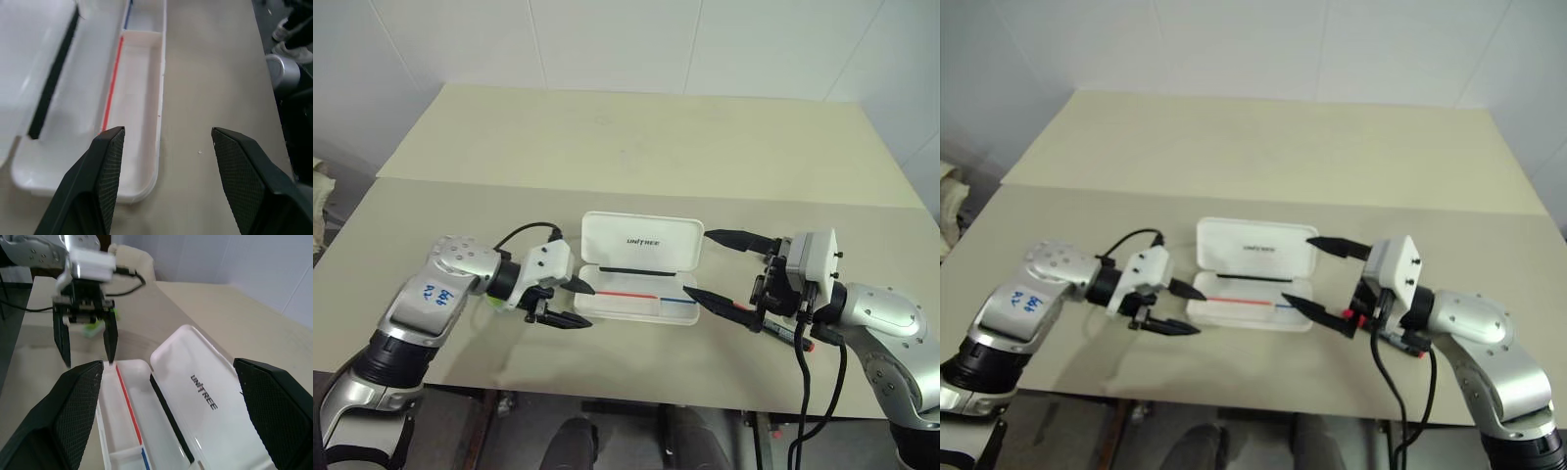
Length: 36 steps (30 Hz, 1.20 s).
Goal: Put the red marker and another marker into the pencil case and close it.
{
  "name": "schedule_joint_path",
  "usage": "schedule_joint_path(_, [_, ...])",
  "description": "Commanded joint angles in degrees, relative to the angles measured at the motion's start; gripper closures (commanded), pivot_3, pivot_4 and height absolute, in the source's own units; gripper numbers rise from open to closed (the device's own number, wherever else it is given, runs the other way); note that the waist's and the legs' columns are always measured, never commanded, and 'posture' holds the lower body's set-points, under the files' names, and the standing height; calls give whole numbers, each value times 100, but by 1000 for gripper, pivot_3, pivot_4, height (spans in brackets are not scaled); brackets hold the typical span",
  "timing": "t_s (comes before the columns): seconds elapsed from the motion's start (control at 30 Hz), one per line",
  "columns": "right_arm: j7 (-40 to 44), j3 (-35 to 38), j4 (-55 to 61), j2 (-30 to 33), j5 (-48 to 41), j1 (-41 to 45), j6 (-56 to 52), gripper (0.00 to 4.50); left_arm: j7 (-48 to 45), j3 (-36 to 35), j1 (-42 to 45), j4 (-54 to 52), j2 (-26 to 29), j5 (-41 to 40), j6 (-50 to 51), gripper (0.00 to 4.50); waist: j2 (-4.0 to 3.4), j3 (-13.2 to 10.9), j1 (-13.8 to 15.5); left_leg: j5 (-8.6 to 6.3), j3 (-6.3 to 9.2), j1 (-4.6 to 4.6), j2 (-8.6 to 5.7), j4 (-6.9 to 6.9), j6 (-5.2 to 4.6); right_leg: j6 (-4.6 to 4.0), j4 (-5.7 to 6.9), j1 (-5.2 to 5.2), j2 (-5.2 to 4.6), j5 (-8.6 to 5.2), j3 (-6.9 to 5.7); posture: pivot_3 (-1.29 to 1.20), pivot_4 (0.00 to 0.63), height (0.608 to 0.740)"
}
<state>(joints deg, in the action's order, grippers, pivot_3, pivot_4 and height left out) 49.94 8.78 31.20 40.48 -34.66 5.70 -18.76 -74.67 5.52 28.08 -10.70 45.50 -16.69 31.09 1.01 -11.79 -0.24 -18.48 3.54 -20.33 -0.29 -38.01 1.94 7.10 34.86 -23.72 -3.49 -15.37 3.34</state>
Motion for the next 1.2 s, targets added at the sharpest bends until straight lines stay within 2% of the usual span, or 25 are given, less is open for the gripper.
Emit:
schedule_joint_path(0.03, [203, 539, -97, 225, -88, -421, 25, 0, -58, -774, -162, -108, -4, -660, -235, 1388, 0, 0, 13, -1, 1, 0, 1, 0, 0, -1, -1, 0, 0, 0, -2, 0, 150, 740])
schedule_joint_path(0.1, [382, 731, -255, 364, 30, -785, 117, 0, -268, -1089, -318, -159, 33, -1088, -220, 1004, 0, 0, 22, -1, 2, -1, 0, 2, 1, 0, -5, 1, -2, -1, -3, 0, 150, 740])
schedule_joint_path(0.2, [660, 943, -482, 544, 12, -1183, 88, 0, -389, -1393, -416, -110, 126, -1429, -236, 30, 0, 0, 12, -5, -7, -1, -1, 2, -1, 1, -13, 3, -4, 0, -2, 0, 150, 740])
schedule_joint_path(0.3, [994, 1047, -735, 756, -9, -1471, -23, 0, -660, -1520, -447, -15, 391, -1668, -108, 30, 0, 0, -4, -5, -8, 3, 0, 1, -1, 1, -12, 4, -2, 0, -1, 0, 150, 740])
schedule_joint_path(0.43, [1397, 1003, -1456, 934, 280, -1534, 289, 0, -908, -1629, -253, 451, 553, -1625, -549, 30, -1, 0, -19, -4, -18, 11, 2, 1, -1, -1, -9, 6, -1, -1, 4, 0, 150, 740])
schedule_joint_path(0.77, [1964, 520, -3186, 923, 912, -912, 847, 0, -1209, -1516, 70, 1205, 730, -1424, -1187, 30, -1, -1, -29, -5, -22, 11, 2, 0, -1, 0, -9, 5, 0, 0, 5, 0, 150, 740])
schedule_joint_path(0.9, [2048, 480, -3409, 869, 968, -851, 987, 0, -1182, -1525, 51, 1225, 788, -1457, -1209, 30, -2, -1, -19, -7, -20, 6, 2, 3, 0, 0, -10, 0, -1, -1, 4, 0, 150, 740])
schedule_joint_path(1.07, [2048, 471, -3171, 744, 896, -1071, 912, 1646, -1118, -1563, -5, 1153, 812, -1498, -1232, 0, -2, -2, -16, -7, -20, 7, 2, 2, 1, 1, -9, 1, -1, -1, 4, 0, 150, 740])
schedule_joint_path(1.2, [1994, 491, -3013, 682, 864, -1090, 854, 3278, -1124, -1551, 8, 1195, 756, -1486, -1387, 0, -2, -2, -16, -7, -20, 8, 2, 1, 1, 1, -8, 2, -1, -1, 5, 0, 150, 740])
